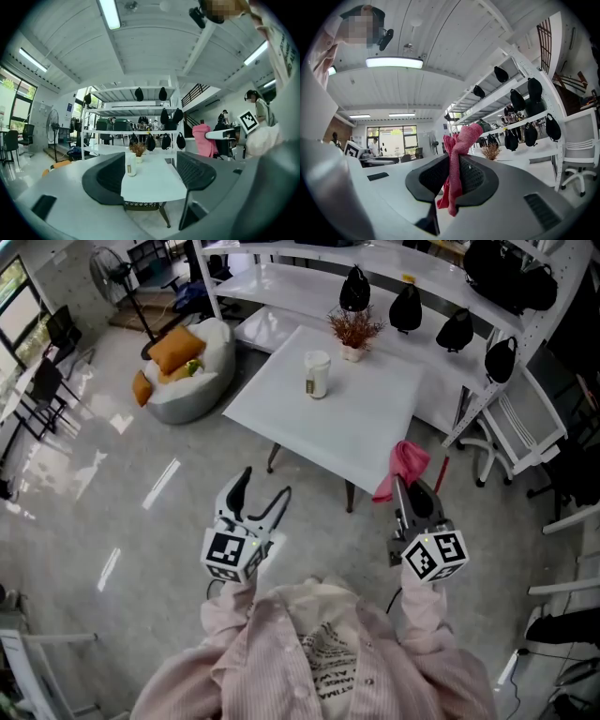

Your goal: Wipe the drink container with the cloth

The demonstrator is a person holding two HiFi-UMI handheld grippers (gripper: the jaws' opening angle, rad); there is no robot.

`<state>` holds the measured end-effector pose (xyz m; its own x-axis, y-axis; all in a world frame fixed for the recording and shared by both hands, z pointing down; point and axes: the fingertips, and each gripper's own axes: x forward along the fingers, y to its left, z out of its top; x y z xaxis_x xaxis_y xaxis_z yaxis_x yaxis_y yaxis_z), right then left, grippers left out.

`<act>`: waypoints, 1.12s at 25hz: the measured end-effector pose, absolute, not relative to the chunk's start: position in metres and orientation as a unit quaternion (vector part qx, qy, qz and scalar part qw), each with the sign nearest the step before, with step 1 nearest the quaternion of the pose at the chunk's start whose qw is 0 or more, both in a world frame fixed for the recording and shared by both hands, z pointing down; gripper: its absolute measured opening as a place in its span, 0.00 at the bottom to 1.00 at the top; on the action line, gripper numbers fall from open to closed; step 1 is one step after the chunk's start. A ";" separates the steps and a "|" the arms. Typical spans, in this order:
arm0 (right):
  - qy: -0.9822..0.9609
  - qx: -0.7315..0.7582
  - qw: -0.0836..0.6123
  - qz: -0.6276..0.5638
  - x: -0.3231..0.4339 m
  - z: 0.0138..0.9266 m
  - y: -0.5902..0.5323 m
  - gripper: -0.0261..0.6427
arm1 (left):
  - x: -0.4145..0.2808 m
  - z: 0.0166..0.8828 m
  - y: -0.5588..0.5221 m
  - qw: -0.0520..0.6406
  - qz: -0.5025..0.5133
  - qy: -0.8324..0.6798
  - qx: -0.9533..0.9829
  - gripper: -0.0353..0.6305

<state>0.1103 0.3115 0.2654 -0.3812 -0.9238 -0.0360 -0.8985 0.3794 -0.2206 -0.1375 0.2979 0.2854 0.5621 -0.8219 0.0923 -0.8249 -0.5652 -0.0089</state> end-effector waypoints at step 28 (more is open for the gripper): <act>0.831 -0.540 0.058 -0.124 0.109 0.294 0.105 0.10 | -0.132 0.323 0.109 0.070 0.074 -0.458 0.883 0.56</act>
<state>0.1086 0.1052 0.2939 -0.4110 -0.9108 0.0376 -0.8822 0.3870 -0.2681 -0.1319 0.1092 0.3233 0.5701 -0.7980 0.1951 -0.8188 -0.5713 0.0558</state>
